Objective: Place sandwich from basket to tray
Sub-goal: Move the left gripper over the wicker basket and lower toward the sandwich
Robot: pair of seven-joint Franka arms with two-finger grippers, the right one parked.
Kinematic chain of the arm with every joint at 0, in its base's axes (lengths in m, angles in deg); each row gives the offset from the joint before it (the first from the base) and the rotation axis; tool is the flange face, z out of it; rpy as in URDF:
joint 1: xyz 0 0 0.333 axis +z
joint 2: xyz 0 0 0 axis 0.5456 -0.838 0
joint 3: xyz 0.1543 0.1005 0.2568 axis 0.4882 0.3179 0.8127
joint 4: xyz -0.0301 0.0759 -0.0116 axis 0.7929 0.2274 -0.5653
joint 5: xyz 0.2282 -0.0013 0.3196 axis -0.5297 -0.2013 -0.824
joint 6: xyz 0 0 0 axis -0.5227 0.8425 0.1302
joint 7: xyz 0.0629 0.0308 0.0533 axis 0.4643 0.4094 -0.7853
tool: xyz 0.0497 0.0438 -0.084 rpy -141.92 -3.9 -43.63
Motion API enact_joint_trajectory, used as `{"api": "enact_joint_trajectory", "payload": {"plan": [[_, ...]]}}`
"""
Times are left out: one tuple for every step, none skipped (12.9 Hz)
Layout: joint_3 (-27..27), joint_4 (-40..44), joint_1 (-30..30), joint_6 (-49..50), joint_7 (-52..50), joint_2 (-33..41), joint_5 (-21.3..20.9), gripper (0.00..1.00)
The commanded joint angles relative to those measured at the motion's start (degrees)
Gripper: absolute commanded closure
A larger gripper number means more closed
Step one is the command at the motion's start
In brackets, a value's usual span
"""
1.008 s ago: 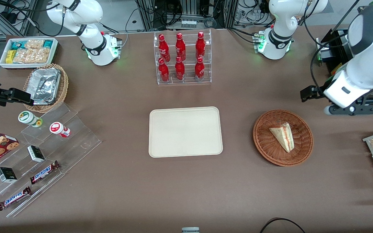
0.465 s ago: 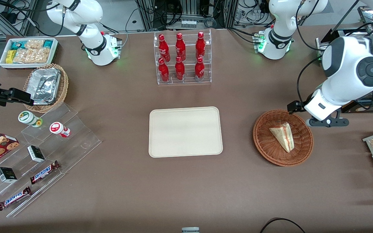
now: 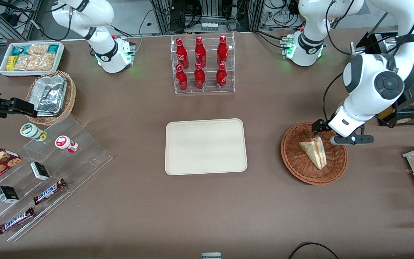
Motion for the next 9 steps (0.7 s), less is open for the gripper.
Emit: {"api": "enact_joint_trajectory", "payload": {"plan": [[0.2, -1.0, -0.3, -3.0, -8.1, -1.3, -0.8, 0.0], [0.2, -1.0, -0.4, -3.9, -11.9, -1.7, -0.8, 0.0], [0.2, -1.0, -0.4, -4.6, -16.2, -2.6, -0.8, 0.0], [0.2, -1.0, -0.4, -6.1, -20.5, -3.1, -0.8, 0.0], [0.2, -1.0, -0.4, -7.5, -25.6, -4.1, -0.8, 0.0], [0.2, -1.0, -0.4, -8.3, -29.6, -4.6, -0.8, 0.0], [0.2, -0.9, -0.4, -8.8, -32.2, -5.3, -0.8, 0.0], [0.2, -1.0, -0.4, -9.1, -32.6, -5.5, -0.8, 0.0], [0.2, -0.8, -0.4, -9.2, -32.9, -6.1, -0.8, 0.0]]}}
